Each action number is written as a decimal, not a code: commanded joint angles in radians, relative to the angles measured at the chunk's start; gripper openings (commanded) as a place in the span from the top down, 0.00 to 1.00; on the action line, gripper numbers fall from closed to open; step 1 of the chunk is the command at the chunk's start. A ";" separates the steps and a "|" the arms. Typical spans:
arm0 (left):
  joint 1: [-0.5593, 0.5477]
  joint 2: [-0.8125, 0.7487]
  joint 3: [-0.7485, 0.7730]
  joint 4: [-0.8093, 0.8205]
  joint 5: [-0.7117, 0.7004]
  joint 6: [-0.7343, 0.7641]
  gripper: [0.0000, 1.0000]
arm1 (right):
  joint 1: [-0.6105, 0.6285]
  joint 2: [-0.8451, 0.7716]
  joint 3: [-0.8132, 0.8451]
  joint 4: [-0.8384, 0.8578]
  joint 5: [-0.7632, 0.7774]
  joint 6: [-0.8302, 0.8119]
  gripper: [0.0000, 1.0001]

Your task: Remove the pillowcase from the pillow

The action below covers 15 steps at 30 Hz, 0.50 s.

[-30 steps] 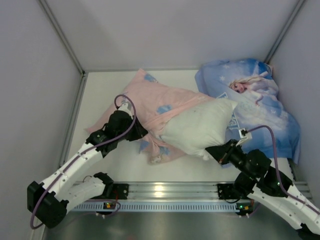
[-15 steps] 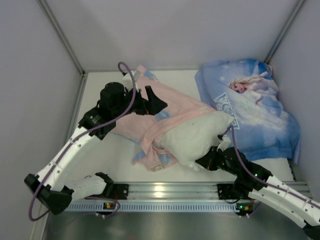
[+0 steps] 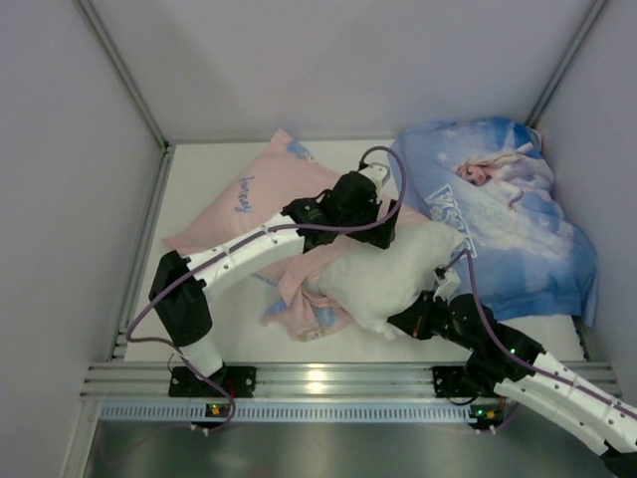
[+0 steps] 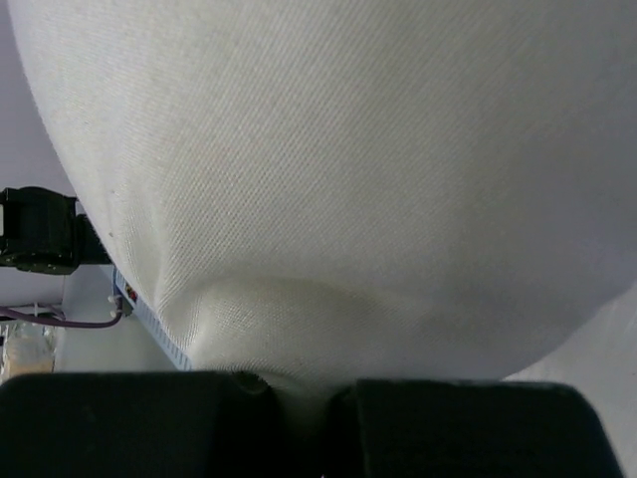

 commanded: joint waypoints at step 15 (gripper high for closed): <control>0.155 0.399 0.365 -0.198 -0.447 -0.072 1.00 | 0.001 -0.082 0.059 -0.030 0.004 0.008 1.00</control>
